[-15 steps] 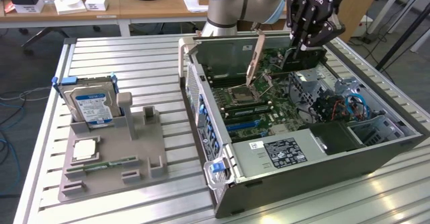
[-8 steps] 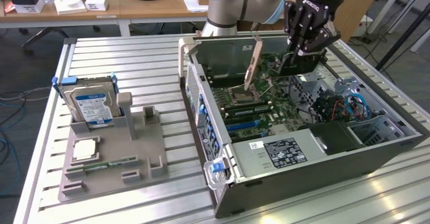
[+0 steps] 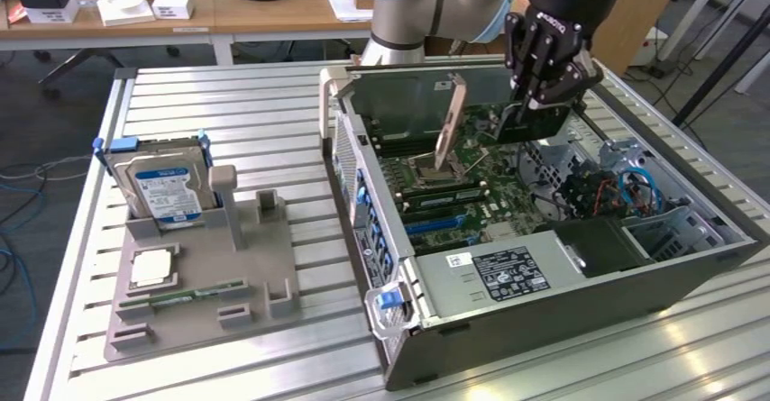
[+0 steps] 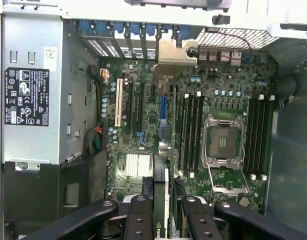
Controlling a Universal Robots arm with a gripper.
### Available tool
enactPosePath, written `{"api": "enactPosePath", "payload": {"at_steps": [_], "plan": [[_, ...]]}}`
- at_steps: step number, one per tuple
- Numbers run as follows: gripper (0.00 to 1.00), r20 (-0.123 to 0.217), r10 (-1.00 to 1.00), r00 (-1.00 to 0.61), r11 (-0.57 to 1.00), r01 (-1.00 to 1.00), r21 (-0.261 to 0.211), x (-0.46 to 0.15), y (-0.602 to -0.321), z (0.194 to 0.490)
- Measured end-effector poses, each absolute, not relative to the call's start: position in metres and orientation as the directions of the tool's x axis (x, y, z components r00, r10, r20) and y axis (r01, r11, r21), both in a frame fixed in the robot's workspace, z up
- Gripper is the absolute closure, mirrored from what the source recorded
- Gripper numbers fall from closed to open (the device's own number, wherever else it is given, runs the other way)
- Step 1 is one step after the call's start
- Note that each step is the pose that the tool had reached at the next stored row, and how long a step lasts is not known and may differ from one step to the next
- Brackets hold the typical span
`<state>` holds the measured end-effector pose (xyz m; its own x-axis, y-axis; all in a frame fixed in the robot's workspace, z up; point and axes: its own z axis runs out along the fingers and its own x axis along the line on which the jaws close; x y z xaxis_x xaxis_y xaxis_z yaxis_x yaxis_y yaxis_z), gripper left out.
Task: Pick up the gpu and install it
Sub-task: 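Insert the gpu into the slot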
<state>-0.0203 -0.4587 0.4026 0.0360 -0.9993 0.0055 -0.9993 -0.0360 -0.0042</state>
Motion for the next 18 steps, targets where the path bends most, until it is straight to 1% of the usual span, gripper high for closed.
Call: {"api": "enactPosePath", "payload": {"at_steps": [18], "plan": [[0.74, 0.006, -0.999, 0.036, -0.036, -0.999, -0.004, -0.02, -0.459, 0.375]]}}
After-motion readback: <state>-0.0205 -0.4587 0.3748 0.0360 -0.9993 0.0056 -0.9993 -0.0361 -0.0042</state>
